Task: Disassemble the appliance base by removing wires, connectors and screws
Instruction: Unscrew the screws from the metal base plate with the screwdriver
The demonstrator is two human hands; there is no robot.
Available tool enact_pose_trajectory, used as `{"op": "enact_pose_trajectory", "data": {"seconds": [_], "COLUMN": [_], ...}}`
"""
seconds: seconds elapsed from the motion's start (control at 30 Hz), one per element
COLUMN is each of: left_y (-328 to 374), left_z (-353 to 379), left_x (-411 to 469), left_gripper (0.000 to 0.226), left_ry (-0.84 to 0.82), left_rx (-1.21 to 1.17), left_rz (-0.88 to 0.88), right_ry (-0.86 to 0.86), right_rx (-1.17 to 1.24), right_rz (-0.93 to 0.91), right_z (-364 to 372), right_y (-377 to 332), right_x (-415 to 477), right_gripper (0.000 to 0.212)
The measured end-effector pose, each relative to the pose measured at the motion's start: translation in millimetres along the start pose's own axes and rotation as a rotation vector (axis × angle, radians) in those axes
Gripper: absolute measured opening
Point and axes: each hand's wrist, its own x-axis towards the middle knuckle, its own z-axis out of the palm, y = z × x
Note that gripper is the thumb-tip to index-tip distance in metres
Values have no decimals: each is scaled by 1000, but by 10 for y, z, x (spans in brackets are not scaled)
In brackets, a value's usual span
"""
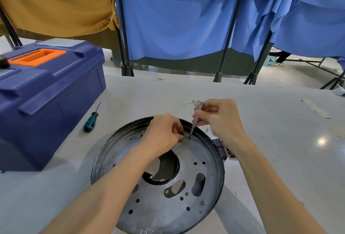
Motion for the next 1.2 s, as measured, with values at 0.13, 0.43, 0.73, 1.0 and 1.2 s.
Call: {"op": "enact_pose_trajectory", "data": {"seconds": [0.13, 0.43, 0.73, 1.0, 1.2], "left_y": [9, 117, 198, 182, 200], "left_z": [-7, -22, 96, 111, 119], "left_x": [-10, -25, -36, -23, -35], "left_gripper": [12, 25, 7, 15, 14], "left_ry": [2, 95, 126, 94, 159], "left_rx": [-11, -363, -415, -337, -231], "left_rz": [0, 14, 43, 63, 112], "right_ry": [-22, -44, 115, 158, 128], "right_rx": [-10, -184, -192, -49, -2], "right_rz": [-8, -84, -133, -154, -170], "right_z": [-16, -42, 99, 166, 136], "right_y": [-14, -50, -42, -38, -37], "right_x": [-12, -14, -50, -84, -87], "right_gripper": [9, 14, 14, 16, 24]}}
